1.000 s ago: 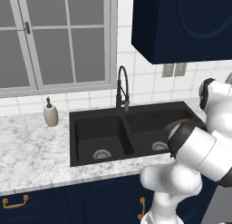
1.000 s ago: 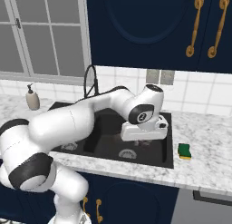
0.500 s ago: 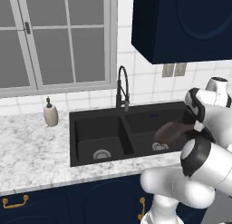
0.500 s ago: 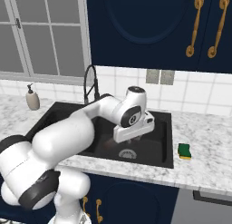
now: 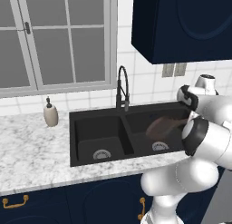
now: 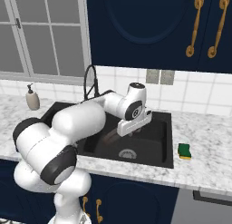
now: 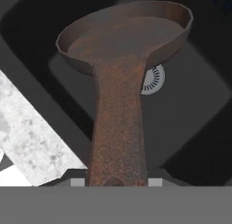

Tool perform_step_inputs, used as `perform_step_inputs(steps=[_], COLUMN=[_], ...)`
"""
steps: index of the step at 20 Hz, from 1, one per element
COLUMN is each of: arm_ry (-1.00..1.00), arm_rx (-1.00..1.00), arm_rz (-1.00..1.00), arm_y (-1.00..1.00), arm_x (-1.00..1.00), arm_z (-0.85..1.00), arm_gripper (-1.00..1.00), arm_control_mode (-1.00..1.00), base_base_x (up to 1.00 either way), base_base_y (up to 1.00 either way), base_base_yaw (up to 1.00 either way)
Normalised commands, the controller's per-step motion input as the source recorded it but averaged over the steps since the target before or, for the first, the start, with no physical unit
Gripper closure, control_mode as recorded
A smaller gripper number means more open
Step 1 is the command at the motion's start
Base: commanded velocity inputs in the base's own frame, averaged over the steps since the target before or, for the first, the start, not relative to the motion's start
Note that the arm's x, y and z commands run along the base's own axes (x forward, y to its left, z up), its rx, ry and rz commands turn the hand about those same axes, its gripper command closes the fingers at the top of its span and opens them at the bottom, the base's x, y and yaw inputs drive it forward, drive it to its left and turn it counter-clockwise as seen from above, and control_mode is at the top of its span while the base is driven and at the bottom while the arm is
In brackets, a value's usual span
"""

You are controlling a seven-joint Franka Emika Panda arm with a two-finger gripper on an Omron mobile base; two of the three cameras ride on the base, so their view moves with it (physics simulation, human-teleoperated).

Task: Pick the pan and sponge and place them into the sink. Then turn on the water.

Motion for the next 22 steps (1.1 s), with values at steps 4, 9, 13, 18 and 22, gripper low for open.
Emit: perform_step_inputs(steps=[4,9,13,18,22], arm_ry=[0.04,0.05,0.02,0.01,0.0], arm_rx=[0.08,0.09,0.03,0.01,0.0], arm_rz=[0.16,0.11,0.07,0.1,0.09], arm_y=[0.02,0.2,0.19,0.02,0.0], arm_x=[0.28,0.21,0.18,0.13,0.32], arm_z=[-0.16,-0.48,-0.57,-0.51,-0.44], arm_gripper=[1.0,1.0,1.0,1.0,1.0], arm_control_mode=[-1.0,-1.0,-1.0,-1.0,-1.0], base_base_x=[0.0,0.0,0.0,0.0,0.0], base_base_y=[0.0,0.0,0.0,0.0,0.0], base_base_yaw=[0.0,0.0,0.0,0.0,0.0])
